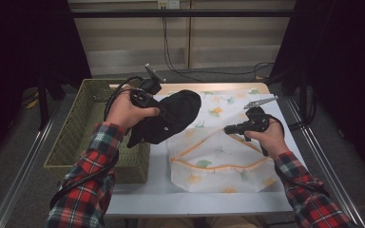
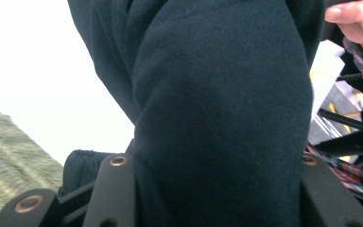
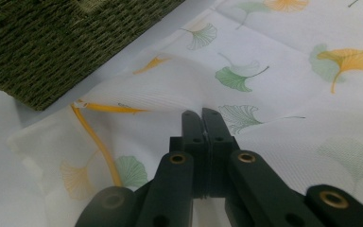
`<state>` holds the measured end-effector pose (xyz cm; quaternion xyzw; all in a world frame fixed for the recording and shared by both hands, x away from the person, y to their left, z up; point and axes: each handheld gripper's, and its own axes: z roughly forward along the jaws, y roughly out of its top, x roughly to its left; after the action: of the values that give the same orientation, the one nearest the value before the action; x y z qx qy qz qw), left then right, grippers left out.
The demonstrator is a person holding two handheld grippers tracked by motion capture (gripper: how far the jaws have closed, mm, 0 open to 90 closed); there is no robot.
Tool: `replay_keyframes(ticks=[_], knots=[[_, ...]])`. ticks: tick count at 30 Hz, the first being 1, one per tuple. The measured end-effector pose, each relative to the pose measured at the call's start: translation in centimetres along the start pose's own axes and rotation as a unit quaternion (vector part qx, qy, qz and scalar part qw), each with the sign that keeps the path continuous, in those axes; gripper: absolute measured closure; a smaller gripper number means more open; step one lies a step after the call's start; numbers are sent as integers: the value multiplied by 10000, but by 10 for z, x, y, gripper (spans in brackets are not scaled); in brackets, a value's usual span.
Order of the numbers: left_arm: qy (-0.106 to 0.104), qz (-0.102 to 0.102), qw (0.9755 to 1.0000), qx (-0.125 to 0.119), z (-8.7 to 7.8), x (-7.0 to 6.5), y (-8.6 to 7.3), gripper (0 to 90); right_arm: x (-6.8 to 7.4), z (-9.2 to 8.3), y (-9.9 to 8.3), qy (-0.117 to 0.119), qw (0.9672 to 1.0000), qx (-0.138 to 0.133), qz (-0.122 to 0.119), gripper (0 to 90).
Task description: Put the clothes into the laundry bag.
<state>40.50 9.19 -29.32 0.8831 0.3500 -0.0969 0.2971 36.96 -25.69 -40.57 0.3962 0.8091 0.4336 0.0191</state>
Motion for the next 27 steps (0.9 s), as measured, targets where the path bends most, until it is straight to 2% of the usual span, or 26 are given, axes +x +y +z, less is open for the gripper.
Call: replay_keyframes(ticks=[5,13,15,20,24,27], knots=[[-72,95,9998,133,8,-5,-1,555,0,2,1,11,10000,-7,0,900],[-154,180,9996,156,22,-14,-3,554,0,0,1,-3,10000,-20,18,900],[-212,269,9991,239,26,-17,-2,554,-1,0,1,-2,10000,-36,20,900],[-256,312,9987,311,33,-21,0,555,-2,-1,1,7,10000,-53,39,900],[-257,380,9983,360,32,-24,3,554,-1,-1,1,15,10000,-60,37,900],[-250,348,9986,310,26,-24,5,555,-1,-1,1,38,10000,-62,27,900]])
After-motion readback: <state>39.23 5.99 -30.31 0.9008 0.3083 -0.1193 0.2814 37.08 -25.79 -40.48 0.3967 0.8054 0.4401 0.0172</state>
